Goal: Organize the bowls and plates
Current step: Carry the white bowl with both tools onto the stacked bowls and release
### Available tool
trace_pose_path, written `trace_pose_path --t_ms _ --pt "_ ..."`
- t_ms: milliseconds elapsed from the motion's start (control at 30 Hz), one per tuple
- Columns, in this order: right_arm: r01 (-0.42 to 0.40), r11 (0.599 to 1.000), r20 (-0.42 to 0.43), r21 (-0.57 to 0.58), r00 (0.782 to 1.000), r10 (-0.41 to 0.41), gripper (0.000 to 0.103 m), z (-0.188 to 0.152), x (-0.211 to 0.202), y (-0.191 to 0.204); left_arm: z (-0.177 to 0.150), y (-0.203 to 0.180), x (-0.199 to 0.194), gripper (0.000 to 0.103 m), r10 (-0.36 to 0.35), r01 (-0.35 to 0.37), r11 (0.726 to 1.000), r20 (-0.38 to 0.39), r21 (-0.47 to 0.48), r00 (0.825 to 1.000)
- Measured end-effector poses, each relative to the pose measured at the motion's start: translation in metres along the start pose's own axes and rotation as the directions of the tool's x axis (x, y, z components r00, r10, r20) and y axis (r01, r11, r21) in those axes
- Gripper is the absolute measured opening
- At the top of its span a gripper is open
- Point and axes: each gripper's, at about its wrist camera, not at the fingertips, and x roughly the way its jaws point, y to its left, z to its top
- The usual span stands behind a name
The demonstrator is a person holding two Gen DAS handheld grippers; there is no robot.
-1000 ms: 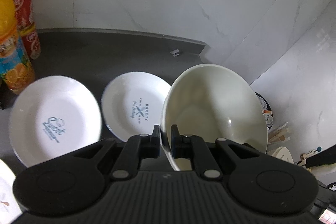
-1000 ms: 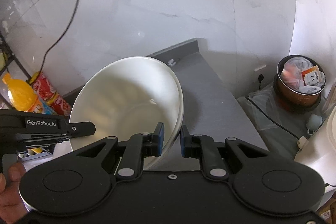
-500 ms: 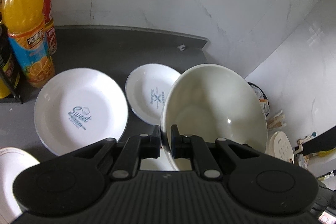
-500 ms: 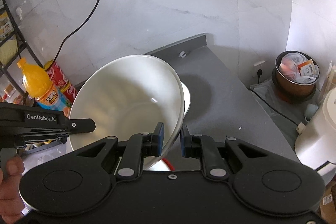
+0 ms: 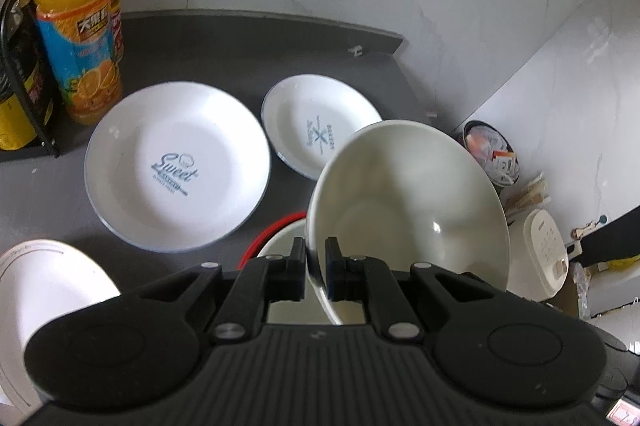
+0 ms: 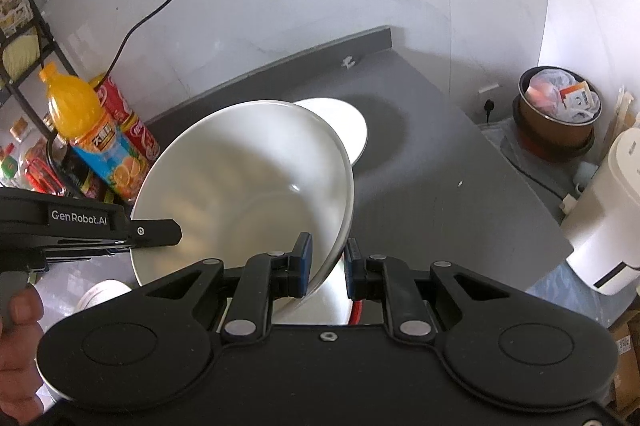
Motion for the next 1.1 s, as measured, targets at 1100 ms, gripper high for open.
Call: trace_pose_path --t_ms 1100 --pt "0.046 0.999 -0.089 -0.02 0.995 -0.048 0.018 -0.019 0.021 0.008 -0.016 0.038 0.009 0.015 0.056 -0.058 0.997 -0.041 -0.059 0.998"
